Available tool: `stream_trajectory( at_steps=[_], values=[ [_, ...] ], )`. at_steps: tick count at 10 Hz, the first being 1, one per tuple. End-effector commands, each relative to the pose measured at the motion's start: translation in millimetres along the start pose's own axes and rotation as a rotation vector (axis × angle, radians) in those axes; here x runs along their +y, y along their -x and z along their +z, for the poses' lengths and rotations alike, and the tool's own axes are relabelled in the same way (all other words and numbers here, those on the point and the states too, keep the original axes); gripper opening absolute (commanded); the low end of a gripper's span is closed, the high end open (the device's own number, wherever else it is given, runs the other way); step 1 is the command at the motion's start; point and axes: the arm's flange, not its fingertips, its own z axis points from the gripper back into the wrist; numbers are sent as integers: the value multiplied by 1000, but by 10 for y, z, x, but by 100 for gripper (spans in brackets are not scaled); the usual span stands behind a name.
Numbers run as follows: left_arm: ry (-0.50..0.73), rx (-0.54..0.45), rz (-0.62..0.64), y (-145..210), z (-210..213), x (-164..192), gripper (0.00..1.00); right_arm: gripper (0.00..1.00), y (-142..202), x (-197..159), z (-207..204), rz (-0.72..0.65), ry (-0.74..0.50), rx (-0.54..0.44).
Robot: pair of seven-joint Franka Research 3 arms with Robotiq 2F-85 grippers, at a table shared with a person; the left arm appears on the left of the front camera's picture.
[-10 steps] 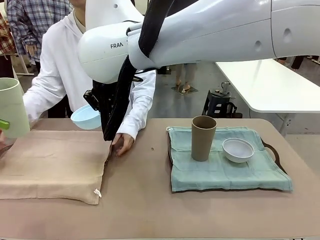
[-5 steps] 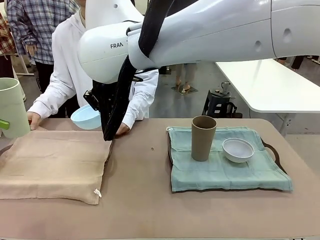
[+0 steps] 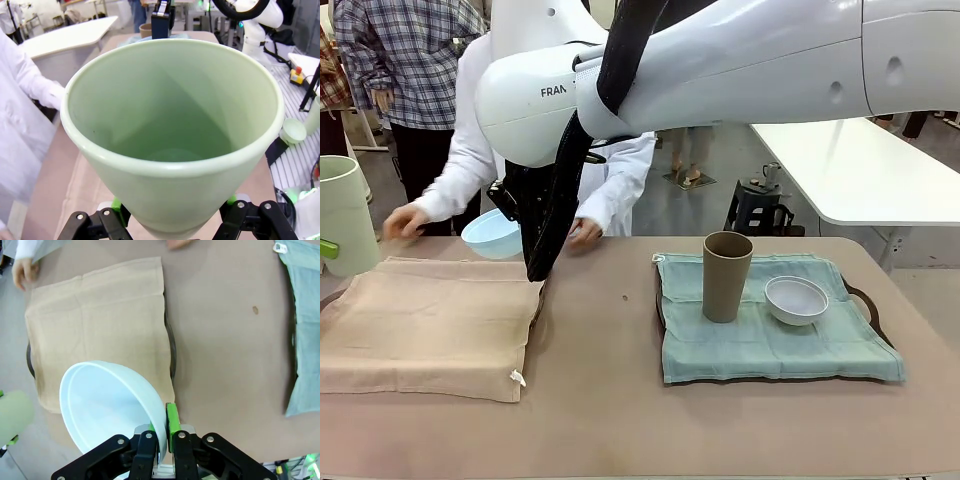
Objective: Set up a tray with a mat and arrange the tableware.
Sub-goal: Place the Picnic Bowl and Reusable plastic cup back onto the Handle tray in front of the human's position.
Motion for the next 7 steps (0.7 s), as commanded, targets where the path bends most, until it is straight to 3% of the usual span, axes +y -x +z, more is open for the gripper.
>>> stream_trajectory(
  at_steps=[1,5,7],
  values=[
    [8,-5,-17,-15,26,-46,82,6,-2,10,-5,10,18,-17],
    [0,0,0,0,0,0,82,7,0,0,0,0,0,0],
    [19,-58,-1,274,-251,313,82,7,-243,134,-481,-8,-27,1]
  ],
)
